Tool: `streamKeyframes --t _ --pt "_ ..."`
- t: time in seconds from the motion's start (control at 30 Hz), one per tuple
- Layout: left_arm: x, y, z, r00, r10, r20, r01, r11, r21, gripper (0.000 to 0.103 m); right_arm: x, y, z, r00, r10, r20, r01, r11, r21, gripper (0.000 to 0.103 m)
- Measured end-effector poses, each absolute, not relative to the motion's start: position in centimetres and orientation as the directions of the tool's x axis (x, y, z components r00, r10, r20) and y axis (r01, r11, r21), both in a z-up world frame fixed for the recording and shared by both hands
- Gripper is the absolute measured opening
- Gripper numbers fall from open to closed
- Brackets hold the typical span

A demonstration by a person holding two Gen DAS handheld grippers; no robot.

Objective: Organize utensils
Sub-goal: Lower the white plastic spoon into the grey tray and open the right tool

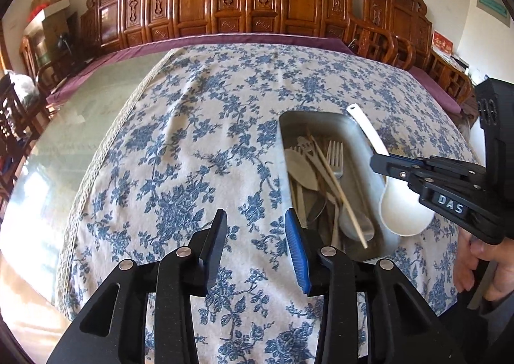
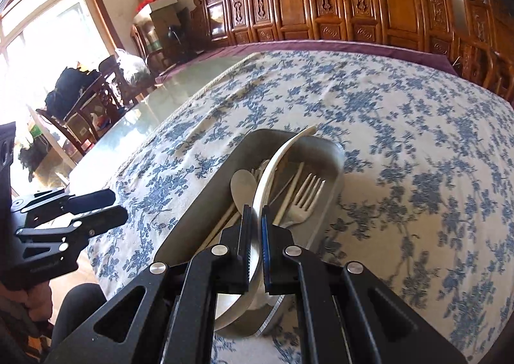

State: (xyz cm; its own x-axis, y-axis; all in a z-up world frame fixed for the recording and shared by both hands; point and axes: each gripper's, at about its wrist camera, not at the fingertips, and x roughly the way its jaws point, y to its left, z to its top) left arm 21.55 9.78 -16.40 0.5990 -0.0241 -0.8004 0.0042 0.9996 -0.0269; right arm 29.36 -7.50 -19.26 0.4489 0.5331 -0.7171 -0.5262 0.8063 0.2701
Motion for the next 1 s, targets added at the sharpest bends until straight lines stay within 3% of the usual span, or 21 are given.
streamKeyframes --t 1.0 --pt "20.8 11.2 -17.6 0.584 -0.024 -0.811 -0.017 0.999 -0.042 0.037 30.0 -2.5 -21.6 0.397 0.555 -0.731 -0.558 0.778 0.288 0.010"
